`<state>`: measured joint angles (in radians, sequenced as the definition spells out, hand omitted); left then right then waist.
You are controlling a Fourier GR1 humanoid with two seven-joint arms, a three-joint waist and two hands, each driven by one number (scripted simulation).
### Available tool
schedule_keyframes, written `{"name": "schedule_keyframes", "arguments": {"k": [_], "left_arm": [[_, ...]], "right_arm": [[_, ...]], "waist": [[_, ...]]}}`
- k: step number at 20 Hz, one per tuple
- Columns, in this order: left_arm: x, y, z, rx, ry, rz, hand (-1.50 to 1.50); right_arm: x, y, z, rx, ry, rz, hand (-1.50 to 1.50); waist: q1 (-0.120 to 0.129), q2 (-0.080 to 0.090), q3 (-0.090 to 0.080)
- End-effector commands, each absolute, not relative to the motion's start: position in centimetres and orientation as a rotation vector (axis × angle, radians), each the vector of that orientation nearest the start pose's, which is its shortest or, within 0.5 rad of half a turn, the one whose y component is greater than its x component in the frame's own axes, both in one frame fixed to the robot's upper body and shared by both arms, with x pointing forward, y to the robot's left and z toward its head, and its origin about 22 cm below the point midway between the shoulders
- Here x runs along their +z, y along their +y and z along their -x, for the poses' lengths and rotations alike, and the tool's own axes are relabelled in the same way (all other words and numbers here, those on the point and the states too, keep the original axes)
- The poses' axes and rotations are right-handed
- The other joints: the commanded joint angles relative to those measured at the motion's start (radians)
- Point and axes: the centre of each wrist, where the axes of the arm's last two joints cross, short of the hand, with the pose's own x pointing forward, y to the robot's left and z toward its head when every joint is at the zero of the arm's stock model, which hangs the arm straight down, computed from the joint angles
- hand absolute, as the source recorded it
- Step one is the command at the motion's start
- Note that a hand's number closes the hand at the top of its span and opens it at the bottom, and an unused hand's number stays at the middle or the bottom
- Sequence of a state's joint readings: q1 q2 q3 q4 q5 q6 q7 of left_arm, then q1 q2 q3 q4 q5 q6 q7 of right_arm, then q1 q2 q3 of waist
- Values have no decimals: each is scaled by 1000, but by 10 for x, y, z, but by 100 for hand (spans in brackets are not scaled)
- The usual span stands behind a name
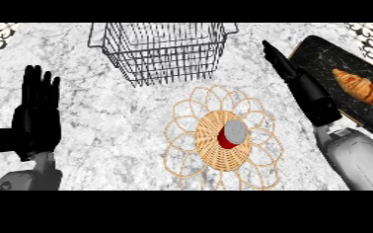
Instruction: Pick the can from the placemat and place it in the basket
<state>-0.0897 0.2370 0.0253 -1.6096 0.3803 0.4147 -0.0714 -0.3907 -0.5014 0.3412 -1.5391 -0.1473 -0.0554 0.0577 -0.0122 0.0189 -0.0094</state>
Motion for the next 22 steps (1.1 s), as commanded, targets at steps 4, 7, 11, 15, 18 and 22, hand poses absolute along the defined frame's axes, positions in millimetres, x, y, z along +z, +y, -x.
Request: {"name": "schedule_keyframes", "arguments": {"k": [4, 7, 11, 15, 18, 22], "left_arm": [[-30, 283, -227, 194, -1278, -186, 0], [-54, 288, -200, 4, -1043, -152, 0], [-55, 284, -206, -41, -1046, -145, 0], [-59, 284, -206, -30, -1010, -163, 0], [-52, 303, -200, -28, -1014, -208, 0], [-56, 307, -188, -4, -980, -179, 0]], "right_arm": [[124, -193, -322, 219, -1881, -74, 150], [144, -162, -321, 444, -1976, -129, 150], [109, -66, -293, 335, -1954, -96, -150], [102, -48, -294, 373, -1876, 154, -150], [110, -77, -318, 490, -1784, 464, -150], [141, -105, -341, 625, -1633, 759, -150]], "waist": [[9, -8, 10], [35, -10, 9], [38, -15, 6], [12, -24, 5], [-13, -44, -1], [-27, -57, -3]]}}
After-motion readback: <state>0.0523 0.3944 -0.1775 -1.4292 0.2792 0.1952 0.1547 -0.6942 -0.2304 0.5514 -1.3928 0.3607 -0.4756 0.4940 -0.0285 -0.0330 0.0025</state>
